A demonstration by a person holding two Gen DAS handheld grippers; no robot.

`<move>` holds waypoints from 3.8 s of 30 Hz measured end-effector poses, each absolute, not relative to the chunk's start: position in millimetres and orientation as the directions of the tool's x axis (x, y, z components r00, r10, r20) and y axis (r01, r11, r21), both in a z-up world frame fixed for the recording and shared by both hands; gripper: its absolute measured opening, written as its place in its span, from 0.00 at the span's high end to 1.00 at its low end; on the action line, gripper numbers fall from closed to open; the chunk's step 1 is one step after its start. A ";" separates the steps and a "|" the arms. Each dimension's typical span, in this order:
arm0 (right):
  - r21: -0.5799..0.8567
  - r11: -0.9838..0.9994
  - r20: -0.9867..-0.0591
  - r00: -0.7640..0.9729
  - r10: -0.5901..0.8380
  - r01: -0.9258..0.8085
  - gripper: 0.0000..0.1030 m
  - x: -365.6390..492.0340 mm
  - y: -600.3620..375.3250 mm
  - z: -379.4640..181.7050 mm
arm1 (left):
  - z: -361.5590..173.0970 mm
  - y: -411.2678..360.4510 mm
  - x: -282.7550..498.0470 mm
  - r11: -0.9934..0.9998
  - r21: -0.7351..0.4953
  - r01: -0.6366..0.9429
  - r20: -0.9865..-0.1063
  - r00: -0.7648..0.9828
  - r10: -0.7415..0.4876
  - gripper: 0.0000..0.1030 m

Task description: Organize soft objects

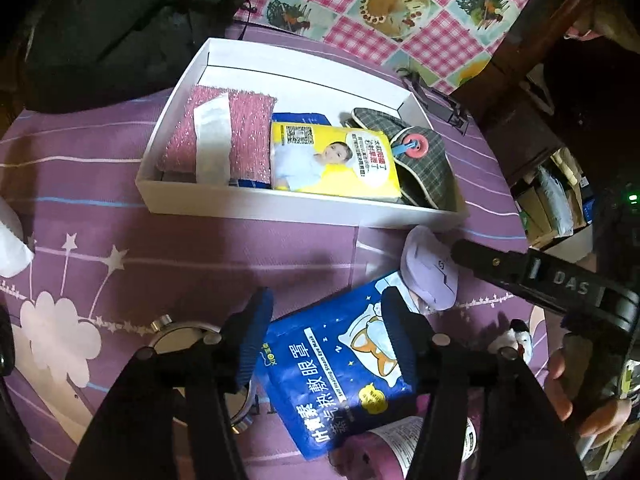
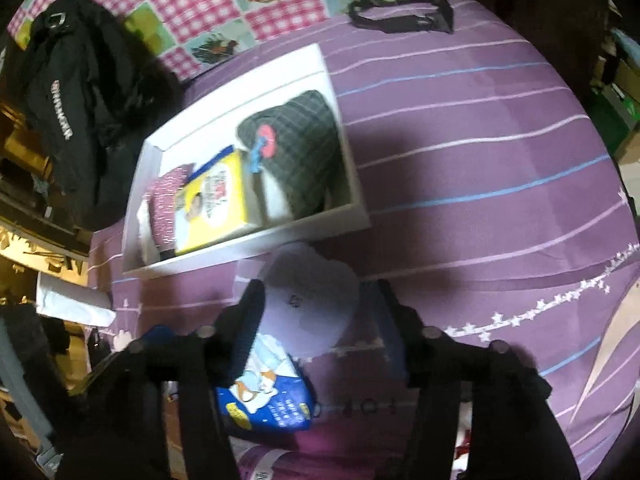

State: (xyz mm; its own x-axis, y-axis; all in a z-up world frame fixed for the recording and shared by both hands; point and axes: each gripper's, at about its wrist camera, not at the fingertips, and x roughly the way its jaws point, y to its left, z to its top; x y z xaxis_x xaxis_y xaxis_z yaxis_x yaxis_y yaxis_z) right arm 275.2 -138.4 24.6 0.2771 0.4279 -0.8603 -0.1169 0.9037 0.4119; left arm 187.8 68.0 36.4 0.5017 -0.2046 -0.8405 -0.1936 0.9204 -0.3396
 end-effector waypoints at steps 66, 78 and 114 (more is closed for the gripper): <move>0.523 0.848 -0.745 0.436 0.505 -0.088 0.88 258.0 -191.1 72.1 | 87.3 2.8 244.9 0.979 -0.185 -0.087 -0.878 0.462 -0.125 0.60; 0.535 0.840 -0.736 0.435 0.519 -0.096 0.88 258.2 -181.8 72.0 | 125.2 26.8 244.4 0.952 -0.304 -0.038 -0.823 0.514 -0.242 0.60; 0.604 0.781 -0.659 0.451 0.602 -0.160 0.88 349.8 -52.8 62.6 | 37.6 127.2 295.4 0.977 -0.133 -0.166 -0.881 0.471 -0.040 0.20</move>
State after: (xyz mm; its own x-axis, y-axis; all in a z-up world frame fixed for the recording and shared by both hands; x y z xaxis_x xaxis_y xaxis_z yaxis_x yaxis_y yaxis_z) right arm 349.8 -52.8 62.6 0.4505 0.6023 -0.6590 -0.1602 0.7807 0.6040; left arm 295.4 127.2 37.6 0.4710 -0.0400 -0.8812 -0.1661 0.9771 -0.1332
